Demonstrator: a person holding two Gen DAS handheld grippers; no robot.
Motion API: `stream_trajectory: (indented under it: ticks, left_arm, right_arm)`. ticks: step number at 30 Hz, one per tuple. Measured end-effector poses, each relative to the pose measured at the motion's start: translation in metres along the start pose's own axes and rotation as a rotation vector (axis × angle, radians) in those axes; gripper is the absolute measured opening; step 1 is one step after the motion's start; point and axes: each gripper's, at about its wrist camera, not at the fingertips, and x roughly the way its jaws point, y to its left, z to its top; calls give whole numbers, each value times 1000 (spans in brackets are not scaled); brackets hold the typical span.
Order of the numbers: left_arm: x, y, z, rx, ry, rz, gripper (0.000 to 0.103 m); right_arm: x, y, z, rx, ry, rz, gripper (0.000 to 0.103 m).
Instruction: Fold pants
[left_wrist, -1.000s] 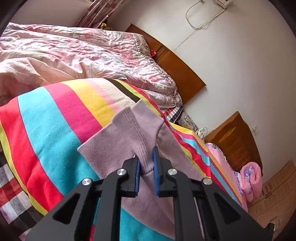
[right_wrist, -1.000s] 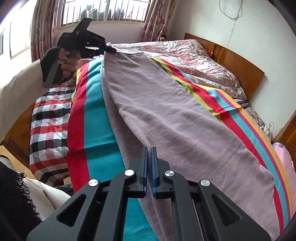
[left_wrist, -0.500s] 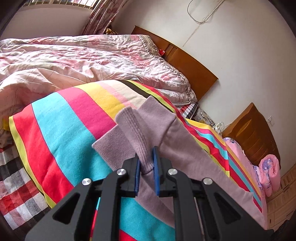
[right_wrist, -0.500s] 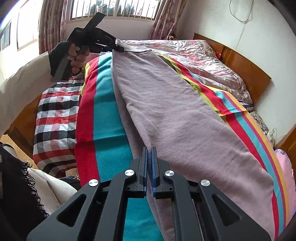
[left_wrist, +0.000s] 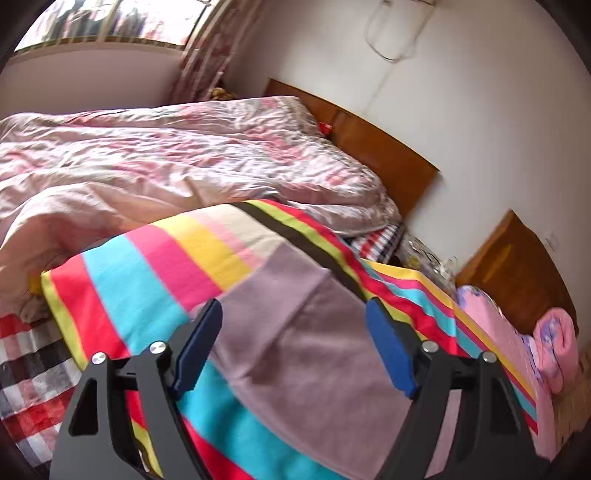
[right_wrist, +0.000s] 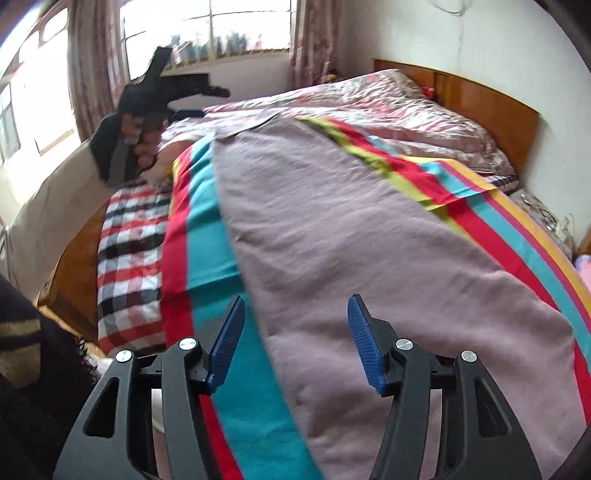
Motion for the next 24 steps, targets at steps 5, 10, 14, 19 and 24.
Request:
stream_trajectory:
  ticks: [5,10,14,19,24]
  left_arm:
    - [58,-89,-33,272,157,-52,90]
    - [98,-128,-66,275,313,-100,88]
    - [97,-198,-98,492,294,-183,91]
    - [148,-234,-138,610,406,-160,92]
    - [162,-229,-142,623,427,-127,94]
  right_arm:
    - [-4,-93,-4,243,6,-198,60]
    - [-3,-136,-20,339,135,-297,61]
    - [-9,-125,-34,297,159,-329,63]
    - [5,-116,-53,333,212,-303,74]
    - [-17,-112,-75,326,214,-274,76]
